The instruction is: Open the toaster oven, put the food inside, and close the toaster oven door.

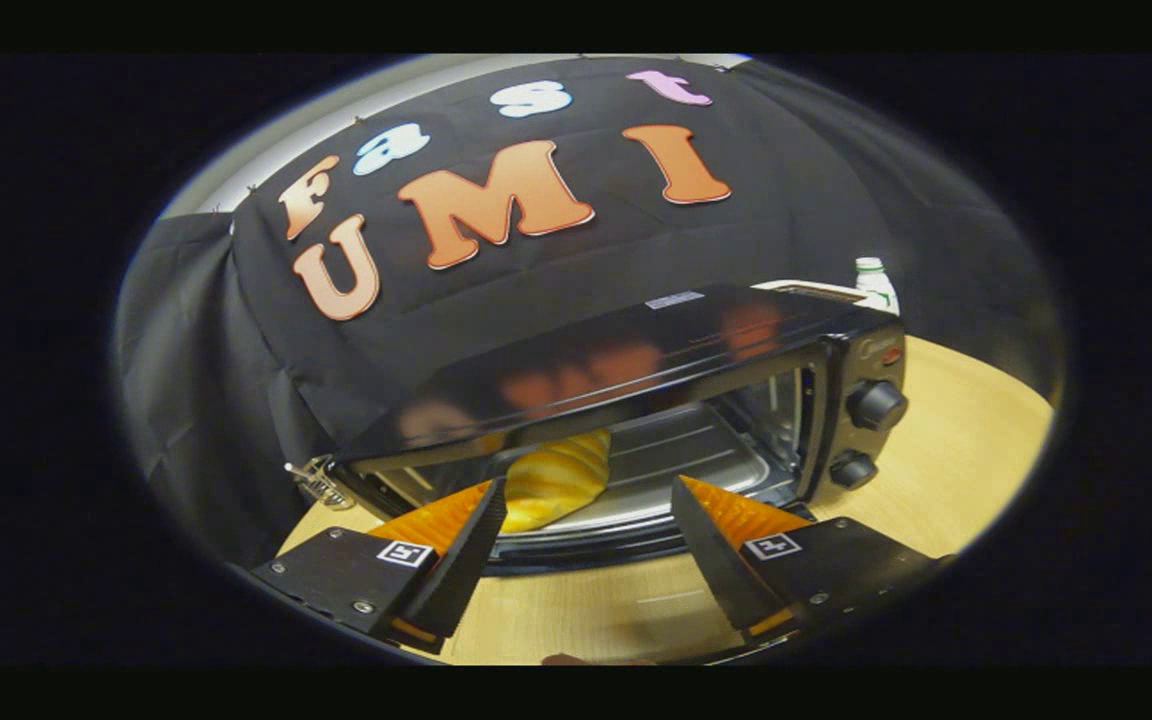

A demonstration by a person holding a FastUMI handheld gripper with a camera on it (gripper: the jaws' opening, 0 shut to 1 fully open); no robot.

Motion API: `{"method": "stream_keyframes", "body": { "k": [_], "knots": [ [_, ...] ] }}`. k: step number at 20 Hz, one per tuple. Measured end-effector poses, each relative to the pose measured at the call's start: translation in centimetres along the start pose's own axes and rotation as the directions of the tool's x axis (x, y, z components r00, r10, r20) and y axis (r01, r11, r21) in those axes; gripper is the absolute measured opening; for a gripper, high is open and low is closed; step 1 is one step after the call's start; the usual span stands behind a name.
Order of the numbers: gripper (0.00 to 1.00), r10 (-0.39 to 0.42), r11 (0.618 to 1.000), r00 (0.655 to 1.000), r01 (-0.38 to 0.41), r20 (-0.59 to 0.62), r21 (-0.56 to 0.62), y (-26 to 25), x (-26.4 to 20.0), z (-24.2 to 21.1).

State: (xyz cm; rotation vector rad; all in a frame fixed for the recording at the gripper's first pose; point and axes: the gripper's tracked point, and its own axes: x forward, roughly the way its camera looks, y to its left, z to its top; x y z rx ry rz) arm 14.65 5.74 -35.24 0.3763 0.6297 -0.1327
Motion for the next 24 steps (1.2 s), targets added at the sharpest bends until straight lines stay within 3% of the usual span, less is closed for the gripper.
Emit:
{"method": "stream_keyframes", "body": {
  "k": [4, 8, 14, 24],
  "knots": [
    [0.97, 0.026, 0.995, 0.998, -0.031, -0.052, -0.090, -0.7, -5.0, -2.4],
    [0.97, 0.050, 0.992, 0.989, -0.065, -0.142, -0.104, -1.8, -9.0, -6.4],
    [0.96, 0.012, 0.986, 0.978, -0.047, -0.208, -0.162, -4.0, -13.3, -10.3],
    [0.96, -0.016, 0.988, 0.924, -0.044, -0.382, -0.148, -6.3, -10.9, -15.6]
  ]
}}
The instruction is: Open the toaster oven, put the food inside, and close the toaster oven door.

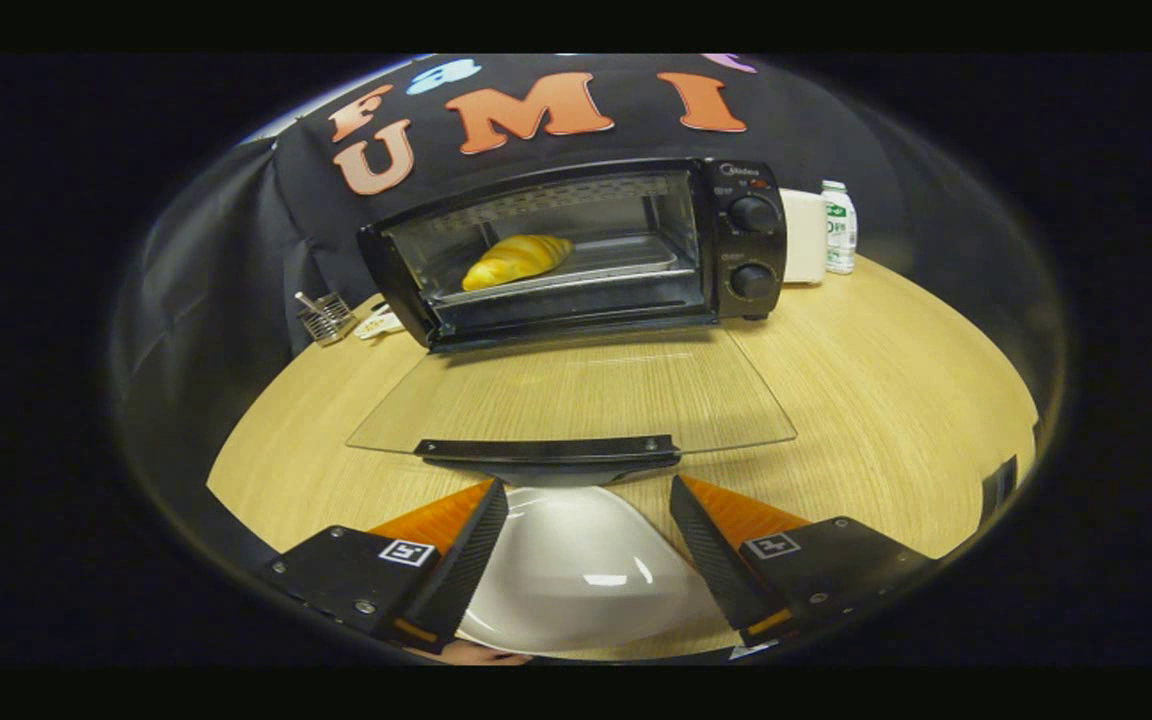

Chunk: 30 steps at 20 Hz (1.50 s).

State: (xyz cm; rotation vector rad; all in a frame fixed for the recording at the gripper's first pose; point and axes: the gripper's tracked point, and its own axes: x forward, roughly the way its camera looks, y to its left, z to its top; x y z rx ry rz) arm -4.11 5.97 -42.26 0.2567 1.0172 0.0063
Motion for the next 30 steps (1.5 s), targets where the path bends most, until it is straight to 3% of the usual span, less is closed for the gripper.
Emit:
{"method": "stream_keyframes", "body": {
  "k": [2, 6, 10, 14, 23, 30],
  "knots": [
    [0.96, 0.045, 0.999, 0.999, -0.045, -0.003, 0.002, 1.2, 0.4, 0.1],
    [0.96, 0.060, 0.998, 0.998, -0.060, -0.019, -0.009, 1.2, 0.0, 0.7],
    [0.96, 0.072, 0.997, 0.996, -0.070, 0.053, -0.042, 1.8, -1.4, 3.0],
    [0.96, 0.134, 0.988, 0.984, -0.123, 0.119, -0.097, 3.9, -2.0, 5.6],
    [0.96, 0.037, 0.991, 0.977, -0.008, 0.210, -0.136, 3.3, 0.8, 12.6],
    [0.96, -0.033, 0.995, 0.956, 0.058, 0.291, -0.079, 3.2, 2.3, 17.6]
  ]
}}
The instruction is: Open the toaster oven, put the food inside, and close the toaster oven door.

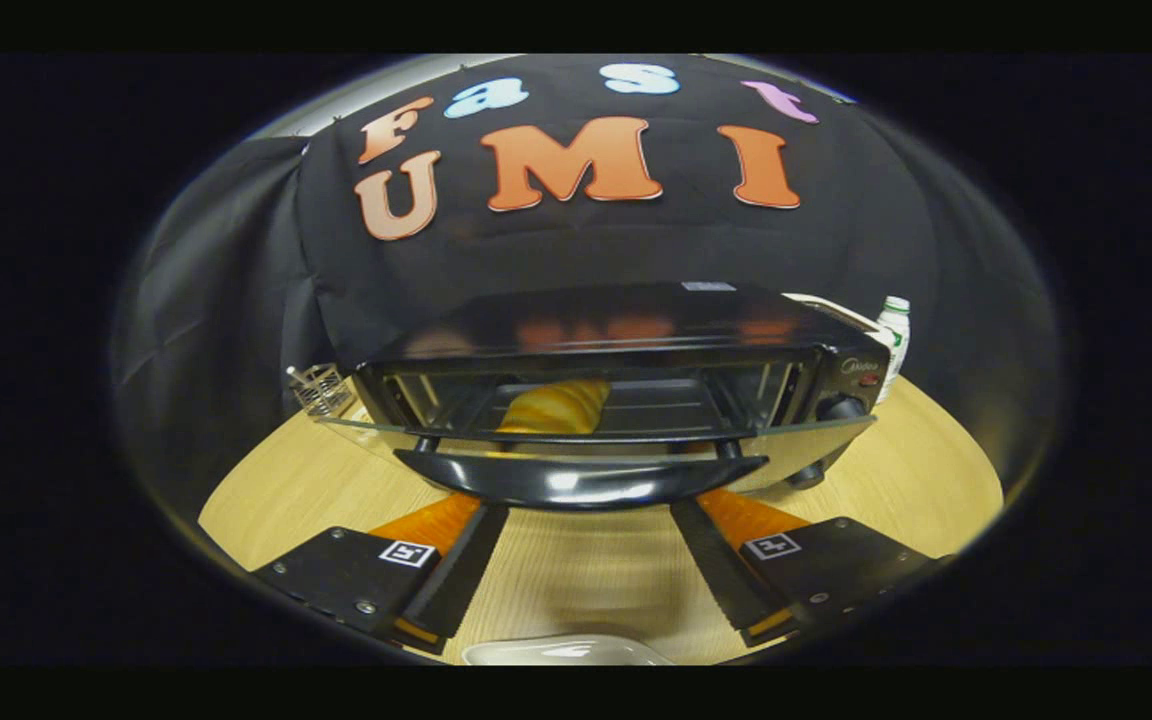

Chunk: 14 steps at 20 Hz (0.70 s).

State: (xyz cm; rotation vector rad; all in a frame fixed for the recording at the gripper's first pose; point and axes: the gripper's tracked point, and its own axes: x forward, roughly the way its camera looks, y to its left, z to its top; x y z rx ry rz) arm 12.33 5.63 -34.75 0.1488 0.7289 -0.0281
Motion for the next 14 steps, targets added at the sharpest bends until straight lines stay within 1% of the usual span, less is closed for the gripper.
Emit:
{"method": "stream_keyframes", "body": {
  "k": [5, 8, 11, 14],
  "knots": [
    [0.96, -0.062, 0.998, 0.995, 0.060, 0.081, 0.027, -1.2, 1.2, 3.6],
    [0.96, -0.055, 0.998, 0.996, 0.054, 0.070, 0.025, -1.0, 1.0, 3.1],
    [0.96, -0.065, 0.998, 0.993, 0.066, 0.102, -0.008, -1.2, -0.5, 3.2],
    [0.96, -0.045, 0.998, 0.988, 0.050, 0.149, -0.032, -1.0, -3.3, 3.7]
  ]
}}
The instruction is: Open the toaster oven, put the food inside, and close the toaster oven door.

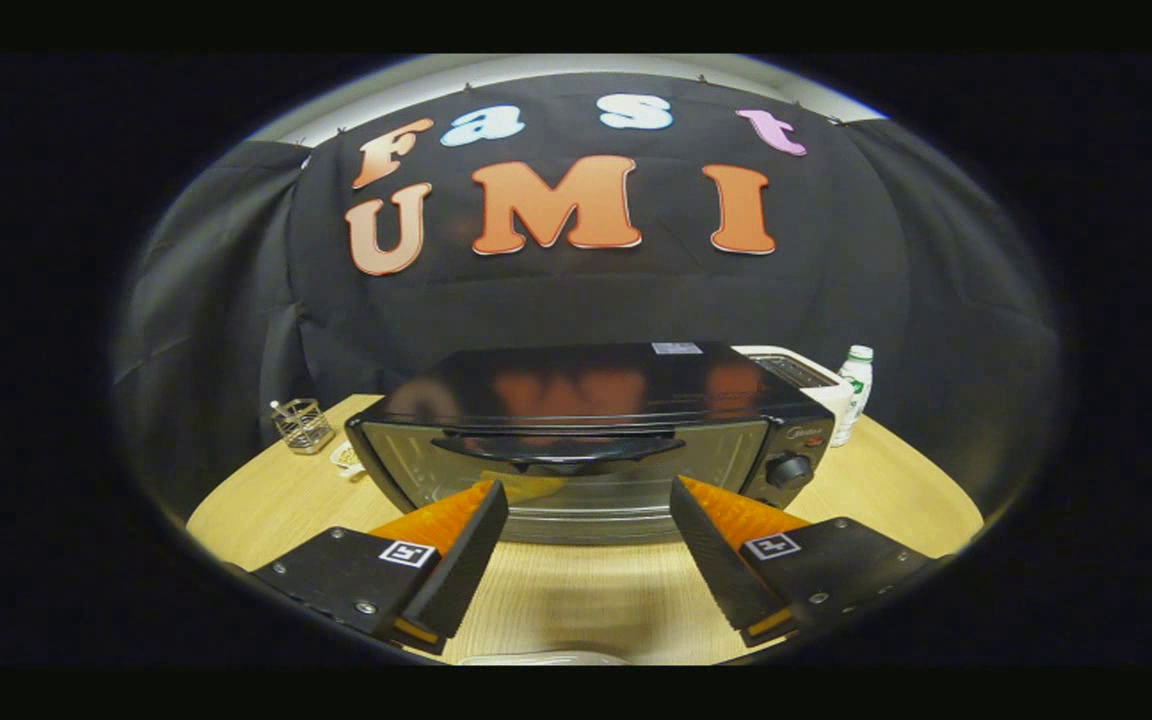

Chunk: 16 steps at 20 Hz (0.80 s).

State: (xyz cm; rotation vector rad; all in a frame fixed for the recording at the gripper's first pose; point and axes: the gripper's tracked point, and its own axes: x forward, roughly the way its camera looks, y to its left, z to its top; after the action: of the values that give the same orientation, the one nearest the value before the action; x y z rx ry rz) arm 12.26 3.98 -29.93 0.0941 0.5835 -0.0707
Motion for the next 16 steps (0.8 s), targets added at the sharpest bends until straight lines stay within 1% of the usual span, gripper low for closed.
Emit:
{"method": "stream_keyframes", "body": {
  "k": [3, 6, 10, 13, 16],
  "knots": [
    [0.96, 0.017, 1.000, 0.996, -0.016, 0.088, -0.016, -0.5, -3.4, 1.7],
    [0.96, 0.018, 1.000, 0.984, -0.014, 0.180, -0.023, -1.8, -6.6, 3.1],
    [0.96, 0.029, 0.999, 0.958, -0.033, 0.285, 0.010, -3.5, -11.5, 5.9],
    [0.96, 0.018, 0.999, 0.941, -0.027, 0.338, 0.023, -5.1, -14.3, 7.1],
    [0.96, 0.016, 1.000, 0.936, -0.024, 0.352, 0.016, -5.9, -16.4, 7.2]
  ]
}}
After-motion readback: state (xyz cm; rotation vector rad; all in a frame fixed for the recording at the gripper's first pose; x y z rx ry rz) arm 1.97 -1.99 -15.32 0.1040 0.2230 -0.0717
